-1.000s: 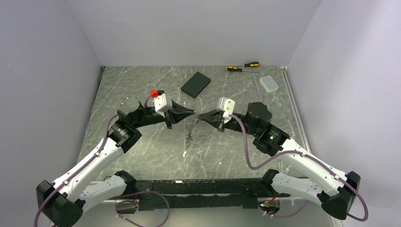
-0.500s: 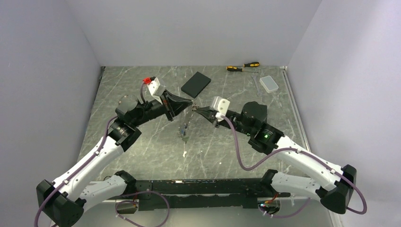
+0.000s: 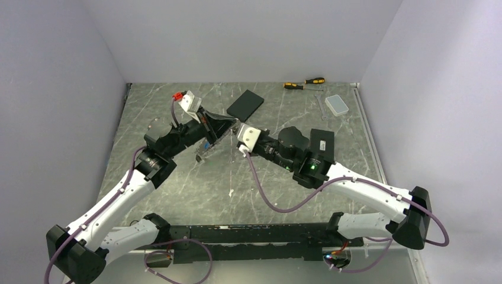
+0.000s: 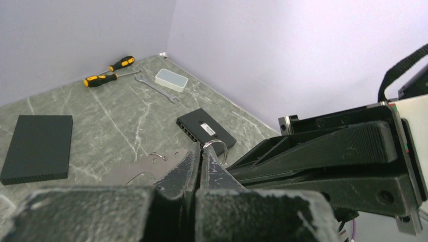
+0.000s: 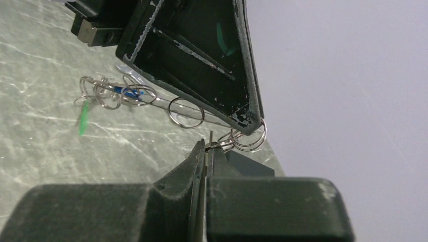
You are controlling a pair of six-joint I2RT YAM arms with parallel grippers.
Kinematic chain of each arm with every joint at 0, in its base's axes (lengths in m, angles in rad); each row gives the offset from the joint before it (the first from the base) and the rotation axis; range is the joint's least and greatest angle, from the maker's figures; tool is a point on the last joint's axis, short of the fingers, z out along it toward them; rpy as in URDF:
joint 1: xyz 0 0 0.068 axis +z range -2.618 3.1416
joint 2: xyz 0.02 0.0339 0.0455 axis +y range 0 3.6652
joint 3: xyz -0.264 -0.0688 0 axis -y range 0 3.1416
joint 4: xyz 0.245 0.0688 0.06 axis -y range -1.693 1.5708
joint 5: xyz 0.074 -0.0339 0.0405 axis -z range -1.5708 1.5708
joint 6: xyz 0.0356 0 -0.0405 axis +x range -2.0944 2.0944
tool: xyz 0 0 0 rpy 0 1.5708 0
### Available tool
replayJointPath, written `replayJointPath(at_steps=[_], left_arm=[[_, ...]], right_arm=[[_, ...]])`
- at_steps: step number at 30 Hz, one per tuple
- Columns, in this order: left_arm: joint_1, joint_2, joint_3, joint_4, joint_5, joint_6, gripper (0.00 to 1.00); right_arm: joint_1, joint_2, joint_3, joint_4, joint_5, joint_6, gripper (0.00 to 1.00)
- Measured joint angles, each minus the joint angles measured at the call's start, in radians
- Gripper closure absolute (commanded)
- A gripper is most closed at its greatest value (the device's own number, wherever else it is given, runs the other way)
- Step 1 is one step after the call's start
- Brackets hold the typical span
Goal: Put the keys on the keyring
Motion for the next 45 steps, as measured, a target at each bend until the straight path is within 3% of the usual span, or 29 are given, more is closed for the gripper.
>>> replayJointPath(at_steps=[3, 7, 16, 21, 27, 34, 45], left_arm=[[0.002, 0.000, 0.000, -0.002, -0.021, -0.006, 1.00], [0.002, -0.001, 0.000, -0.011, -0.037, -0.017, 1.00], [-0.009, -0.058, -0.019, 0.009, -0.034, 0.045, 1.00], [-0.013, -0.092, -0.067, 0.111, -0.032, 0.072, 1.00], [-0.013, -0.091, -0.154, 0.211, -0.013, 0.076, 1.00], [-0.013, -0.103, -0.243, 0.322, -0.005, 0.074, 1.00], [-0.013, -0.132, -0.309, 0.478, 0.020, 0.067, 1.00]], right_arm=[[0.008, 0.017, 0.006, 0.008, 0.039, -0.030, 0.98], [0.021, 0.029, 0.011, 0.009, 0.084, -0.060, 0.74], [0.042, -0.066, -0.052, -0.094, 0.058, 0.020, 0.53], [0.046, -0.239, -0.154, -0.174, 0.009, 0.135, 0.50], [-0.023, -0.364, -0.186, -0.124, -0.069, 0.264, 0.51], [-0.150, -0.305, -0.164, -0.028, -0.206, 0.365, 0.54], [-0.186, -0.149, -0.113, 0.128, -0.328, 0.412, 0.59]])
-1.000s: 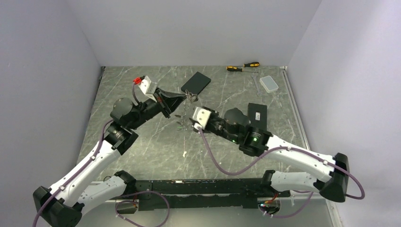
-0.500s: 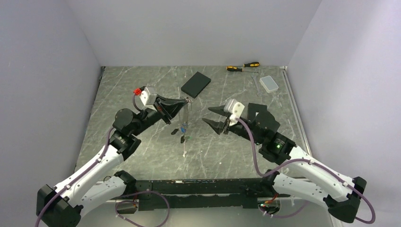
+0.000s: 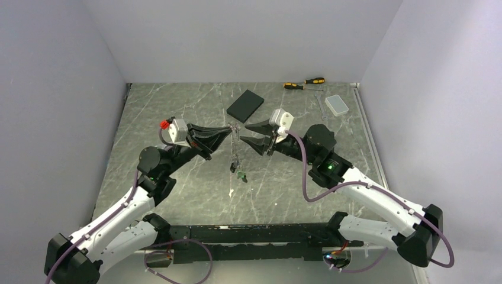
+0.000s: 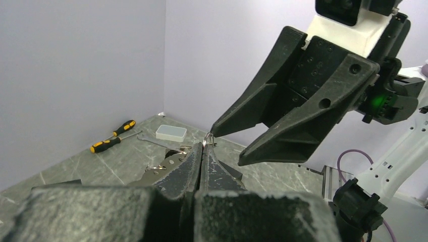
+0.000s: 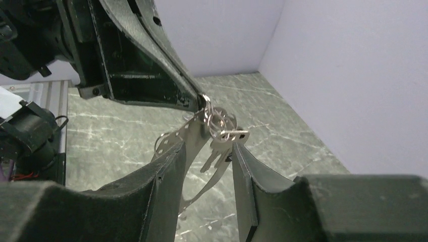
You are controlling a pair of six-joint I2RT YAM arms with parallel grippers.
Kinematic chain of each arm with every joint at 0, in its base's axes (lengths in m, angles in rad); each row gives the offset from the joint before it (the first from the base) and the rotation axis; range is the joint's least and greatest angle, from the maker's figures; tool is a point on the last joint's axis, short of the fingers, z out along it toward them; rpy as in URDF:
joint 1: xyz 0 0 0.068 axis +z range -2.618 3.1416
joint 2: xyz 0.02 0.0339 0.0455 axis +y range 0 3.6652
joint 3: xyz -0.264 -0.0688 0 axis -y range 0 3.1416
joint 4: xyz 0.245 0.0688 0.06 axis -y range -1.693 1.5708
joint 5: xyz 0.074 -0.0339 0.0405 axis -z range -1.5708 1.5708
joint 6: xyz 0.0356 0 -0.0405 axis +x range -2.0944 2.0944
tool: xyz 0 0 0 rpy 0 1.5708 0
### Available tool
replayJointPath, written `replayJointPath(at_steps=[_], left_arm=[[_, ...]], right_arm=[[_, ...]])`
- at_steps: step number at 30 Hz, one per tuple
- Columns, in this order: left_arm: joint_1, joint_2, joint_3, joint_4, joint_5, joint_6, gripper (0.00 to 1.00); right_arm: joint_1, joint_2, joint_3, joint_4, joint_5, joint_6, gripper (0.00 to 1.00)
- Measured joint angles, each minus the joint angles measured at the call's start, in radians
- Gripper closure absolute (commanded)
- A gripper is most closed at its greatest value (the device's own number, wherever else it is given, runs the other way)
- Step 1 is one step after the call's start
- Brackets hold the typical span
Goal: Put the keys on the keyring
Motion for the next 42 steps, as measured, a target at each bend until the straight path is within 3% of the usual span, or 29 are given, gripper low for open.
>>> replayJointPath(at_steps=[14, 20, 25, 31, 33, 38, 42], left_arm=[[0.000, 0.014, -0.024, 0.098, 0.016, -0.018, 1.00], [0.000, 0.034, -0.035, 0.138, 0.020, -0.026, 1.00], [0.001, 0.043, -0.041, 0.163, 0.017, -0.035, 1.00], [0.003, 0.043, -0.047, 0.174, 0.016, -0.031, 1.00], [0.003, 0.043, -0.047, 0.174, 0.016, -0.026, 0.94], [0.002, 0.027, -0.047, 0.145, 0.013, -0.001, 0.66], [0.002, 0.002, -0.045, 0.095, 0.015, 0.029, 0.57]], right_arm=[[-0.019, 0.080, 0.049, 0.093, -0.090, 0.016, 0.66], [-0.037, 0.108, 0.049, 0.115, -0.120, 0.032, 0.78], [-0.046, 0.115, 0.049, 0.132, -0.150, 0.045, 1.00], [-0.056, 0.120, 0.051, 0.146, -0.188, 0.055, 1.00], [-0.060, 0.120, 0.051, 0.148, -0.201, 0.056, 1.00], [-0.061, 0.120, 0.051, 0.145, -0.220, 0.051, 1.00], [-0.061, 0.120, 0.050, 0.137, -0.221, 0.041, 1.00]])
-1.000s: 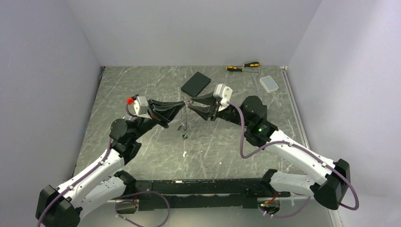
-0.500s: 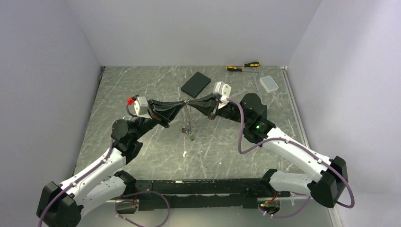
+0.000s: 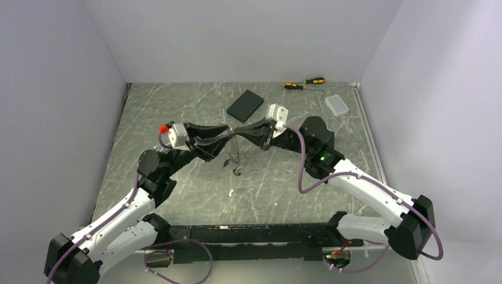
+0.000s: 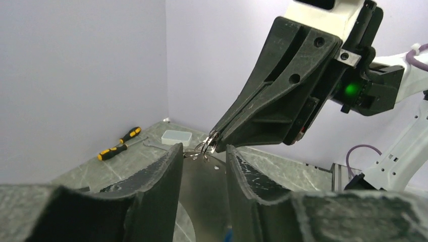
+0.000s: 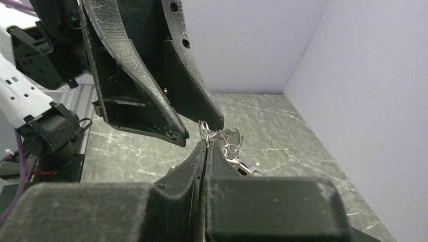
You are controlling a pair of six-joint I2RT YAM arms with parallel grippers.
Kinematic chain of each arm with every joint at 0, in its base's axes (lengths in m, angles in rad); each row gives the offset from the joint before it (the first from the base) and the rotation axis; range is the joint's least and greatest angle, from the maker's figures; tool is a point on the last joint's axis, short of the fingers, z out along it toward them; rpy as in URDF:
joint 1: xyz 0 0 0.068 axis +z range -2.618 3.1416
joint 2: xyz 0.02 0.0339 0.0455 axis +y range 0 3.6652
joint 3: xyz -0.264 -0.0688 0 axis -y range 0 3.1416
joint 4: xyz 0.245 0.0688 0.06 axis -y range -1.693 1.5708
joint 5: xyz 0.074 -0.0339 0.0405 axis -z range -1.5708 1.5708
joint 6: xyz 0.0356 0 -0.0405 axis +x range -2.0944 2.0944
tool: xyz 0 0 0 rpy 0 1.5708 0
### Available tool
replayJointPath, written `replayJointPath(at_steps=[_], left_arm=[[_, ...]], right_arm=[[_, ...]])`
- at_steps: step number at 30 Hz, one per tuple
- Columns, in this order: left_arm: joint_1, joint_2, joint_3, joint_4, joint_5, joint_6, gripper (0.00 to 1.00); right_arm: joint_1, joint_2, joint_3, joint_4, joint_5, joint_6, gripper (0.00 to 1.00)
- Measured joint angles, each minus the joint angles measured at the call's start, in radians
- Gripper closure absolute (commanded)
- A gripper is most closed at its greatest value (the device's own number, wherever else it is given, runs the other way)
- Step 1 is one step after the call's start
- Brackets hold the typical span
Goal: Put the keys on the keyring
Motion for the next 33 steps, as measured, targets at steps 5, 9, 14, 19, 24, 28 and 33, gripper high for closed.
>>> replayJointPath(at_steps=[5, 9, 14, 19, 24, 28, 33], left_arm=[[0.000, -0.030, 0.018, -0.129, 0.018, 0.065, 0.54], [0.000, -0.061, 0.155, -0.440, 0.080, 0.224, 0.53], [0.000, -0.031, 0.450, -0.875, 0.148, 0.481, 0.58], [0.000, 0.096, 0.688, -1.257, 0.239, 0.720, 0.60], [0.000, 0.225, 0.727, -1.458, 0.296, 0.845, 0.57], [0.000, 0.270, 0.727, -1.538, 0.328, 0.902, 0.58], [0.000, 0.294, 0.727, -1.571, 0.352, 0.942, 0.60]], right_arm=[[0.000, 0.000, 0.000, -0.015, 0.007, -0.022, 1.00], [0.000, 0.000, 0.000, -0.064, 0.017, -0.058, 1.00], [0.015, 0.000, 0.000, -0.159, 0.051, -0.121, 1.00], [0.076, 0.000, 0.000, -0.289, 0.119, -0.201, 1.00], [0.108, 0.000, -0.002, -0.361, 0.146, -0.244, 1.00], [0.107, -0.008, -0.007, -0.388, 0.164, -0.259, 1.00], [0.107, -0.024, -0.017, -0.398, 0.172, -0.266, 1.00]])
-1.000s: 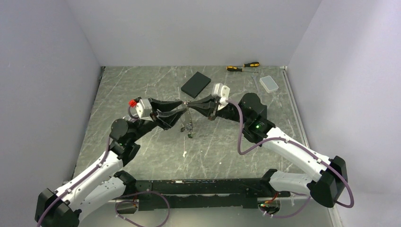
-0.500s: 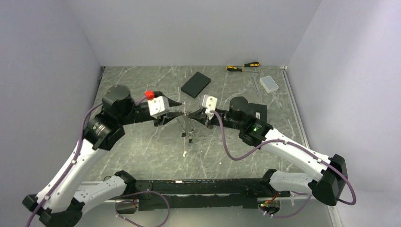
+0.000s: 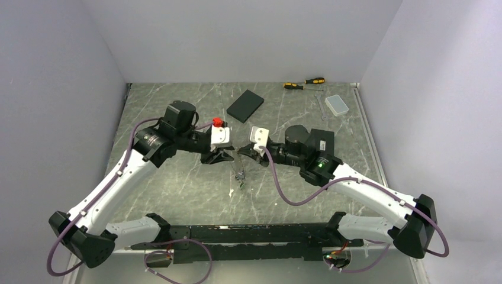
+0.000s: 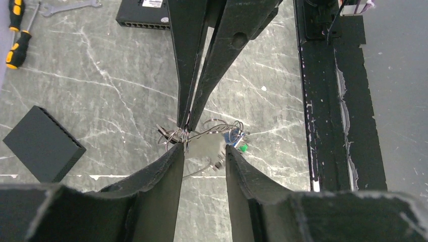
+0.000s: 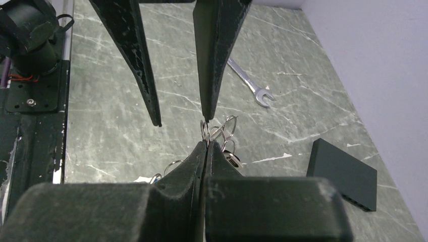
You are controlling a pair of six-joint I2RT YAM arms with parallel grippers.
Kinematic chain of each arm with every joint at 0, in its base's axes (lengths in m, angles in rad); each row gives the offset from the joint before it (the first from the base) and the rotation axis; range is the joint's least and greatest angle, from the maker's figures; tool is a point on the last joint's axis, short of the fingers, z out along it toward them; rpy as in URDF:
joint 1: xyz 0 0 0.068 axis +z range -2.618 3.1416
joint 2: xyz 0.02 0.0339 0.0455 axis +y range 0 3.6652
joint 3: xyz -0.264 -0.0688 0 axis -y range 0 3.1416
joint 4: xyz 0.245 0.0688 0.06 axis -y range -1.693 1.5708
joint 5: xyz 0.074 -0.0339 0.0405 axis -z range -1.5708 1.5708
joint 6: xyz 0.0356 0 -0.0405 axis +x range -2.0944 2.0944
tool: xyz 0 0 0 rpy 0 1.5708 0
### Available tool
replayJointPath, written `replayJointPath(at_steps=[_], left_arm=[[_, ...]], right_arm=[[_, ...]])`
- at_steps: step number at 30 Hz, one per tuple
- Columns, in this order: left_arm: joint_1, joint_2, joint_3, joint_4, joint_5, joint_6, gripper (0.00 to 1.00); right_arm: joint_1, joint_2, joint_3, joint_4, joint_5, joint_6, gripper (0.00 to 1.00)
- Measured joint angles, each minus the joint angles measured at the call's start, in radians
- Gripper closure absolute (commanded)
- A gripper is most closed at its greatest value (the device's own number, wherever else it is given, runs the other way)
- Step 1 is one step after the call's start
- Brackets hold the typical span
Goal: Put the keys on the keyring
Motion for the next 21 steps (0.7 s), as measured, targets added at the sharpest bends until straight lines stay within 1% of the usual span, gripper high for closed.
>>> replayJointPath(at_steps=[10, 16, 21], left_arm=[[0.000, 0.066, 0.000, 0.008, 0.004, 0.021, 0.61], [0.000, 0.069, 0.000, 0.013, -0.020, 0.021, 0.65], [0.000, 0.074, 0.014, 0.008, -0.026, 0.036, 0.63]], right_arm=[[0.000, -0.002, -0.008, -0.004, 0.003, -0.011, 1.00], [0.000, -0.003, -0.015, -0.004, 0.002, -0.012, 1.00], [0.000, -0.004, -0.017, -0.004, -0.001, -0.014, 1.00]])
